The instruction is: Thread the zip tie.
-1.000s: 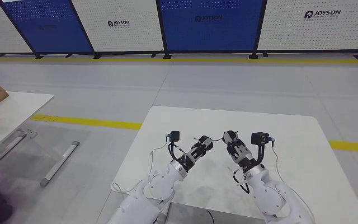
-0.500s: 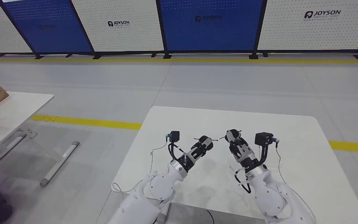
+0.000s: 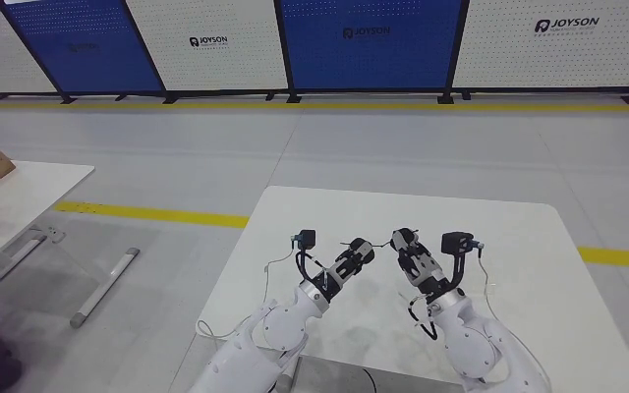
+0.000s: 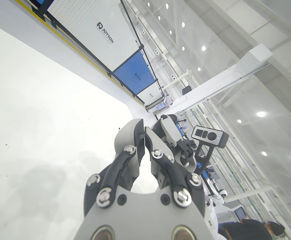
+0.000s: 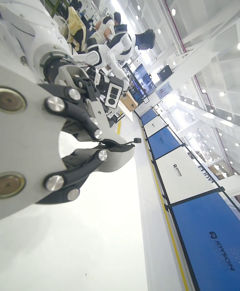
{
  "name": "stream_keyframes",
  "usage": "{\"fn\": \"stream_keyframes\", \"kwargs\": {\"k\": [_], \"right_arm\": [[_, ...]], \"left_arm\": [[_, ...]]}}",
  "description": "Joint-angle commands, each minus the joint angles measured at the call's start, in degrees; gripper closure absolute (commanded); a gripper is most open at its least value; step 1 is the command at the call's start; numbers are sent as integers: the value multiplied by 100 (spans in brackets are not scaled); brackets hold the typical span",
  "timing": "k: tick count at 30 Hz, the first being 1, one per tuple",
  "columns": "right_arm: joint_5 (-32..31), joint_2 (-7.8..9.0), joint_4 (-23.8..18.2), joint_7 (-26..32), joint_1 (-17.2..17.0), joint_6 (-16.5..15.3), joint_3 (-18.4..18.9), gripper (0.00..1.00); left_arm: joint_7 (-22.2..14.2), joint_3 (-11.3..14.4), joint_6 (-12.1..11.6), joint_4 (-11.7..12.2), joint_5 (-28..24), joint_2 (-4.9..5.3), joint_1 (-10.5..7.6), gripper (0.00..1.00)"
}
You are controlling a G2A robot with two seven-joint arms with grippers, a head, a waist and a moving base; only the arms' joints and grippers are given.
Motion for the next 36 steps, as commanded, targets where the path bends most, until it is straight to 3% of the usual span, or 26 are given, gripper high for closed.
{"fn": "stream_keyframes", "kwargs": {"k": [1,36], "right_arm": [[-3,7,-41,5,-59,-35,68,100],[-233,-95,37,130,-89,-150,201,100]], "left_arm": [[0,0,0,0,0,0,0,100],[0,0,0,0,0,0,0,100]]}}
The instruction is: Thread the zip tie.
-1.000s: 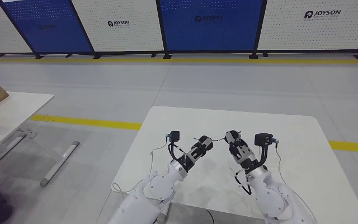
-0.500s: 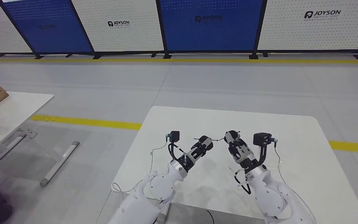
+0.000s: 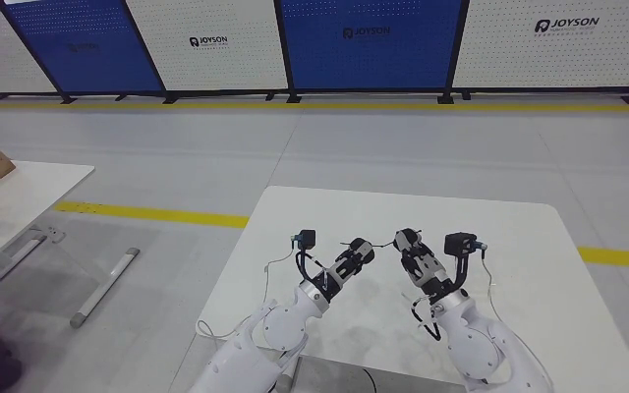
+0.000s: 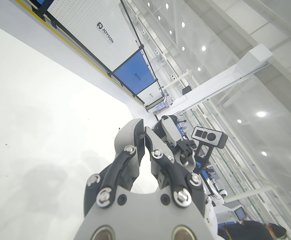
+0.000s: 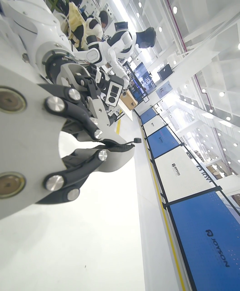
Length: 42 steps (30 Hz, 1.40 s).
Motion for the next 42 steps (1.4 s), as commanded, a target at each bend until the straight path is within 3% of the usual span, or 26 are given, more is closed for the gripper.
{"fn": "stream_keyframes", "kwargs": {"k": [1,42], "right_arm": [[-16,-5,14,22,4,-1,2,100],[-151,-114,-7,-17,-67,-94,90,100]], "left_arm": [[0,0,0,0,0,0,0,100],[0,0,0,0,0,0,0,100]]}}
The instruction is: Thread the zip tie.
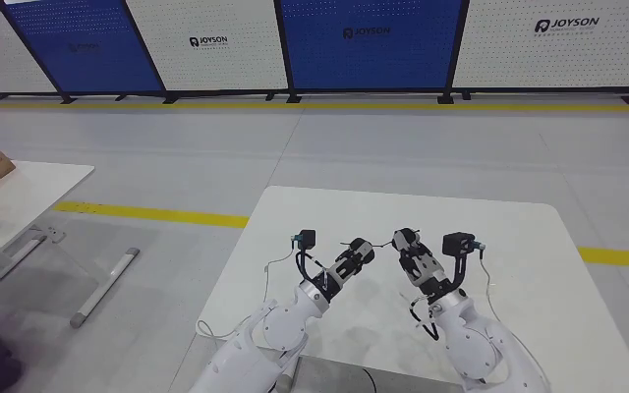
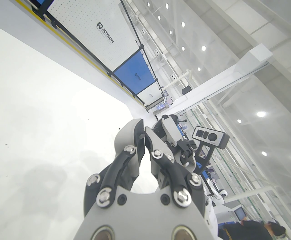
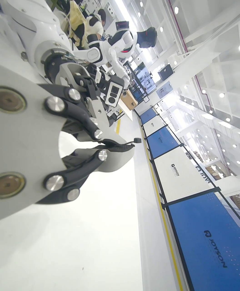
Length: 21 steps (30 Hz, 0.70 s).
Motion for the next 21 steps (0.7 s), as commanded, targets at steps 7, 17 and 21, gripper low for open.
{"fn": "stream_keyframes", "kwargs": {"k": [7,17,21], "right_arm": [[-26,-1,-21,42,-53,-21,80,100],[-47,-43,90,142,46,21,-1,100],[-27,-45,54,80,17,6,61,100]], "left_arm": [[0,0,0,0,0,0,0,100],[0,0,0,0,0,0,0,100],[0,0,0,0,0,0,0,100]]}}
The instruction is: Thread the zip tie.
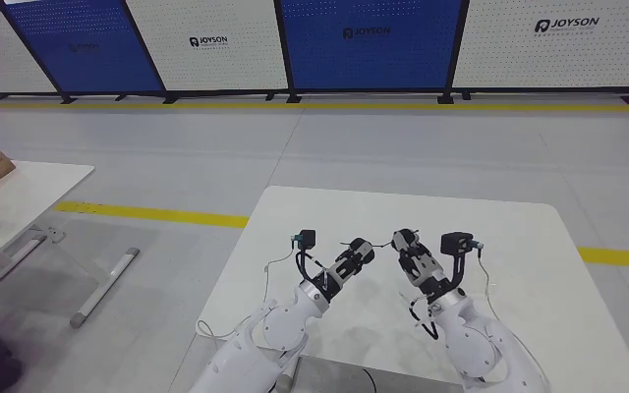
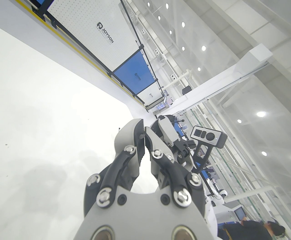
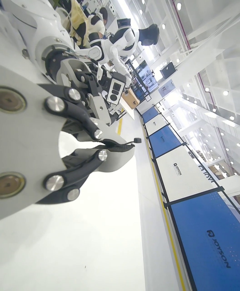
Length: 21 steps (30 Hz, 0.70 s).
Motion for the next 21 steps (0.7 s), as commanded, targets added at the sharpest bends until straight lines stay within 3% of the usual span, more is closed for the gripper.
{"fn": "stream_keyframes", "kwargs": {"k": [1,21], "right_arm": [[10,3,-28,-23,-28,-19,42,100],[-66,-32,-23,27,-40,-55,44,100]], "left_arm": [[0,0,0,0,0,0,0,100],[0,0,0,0,0,0,0,100]]}}
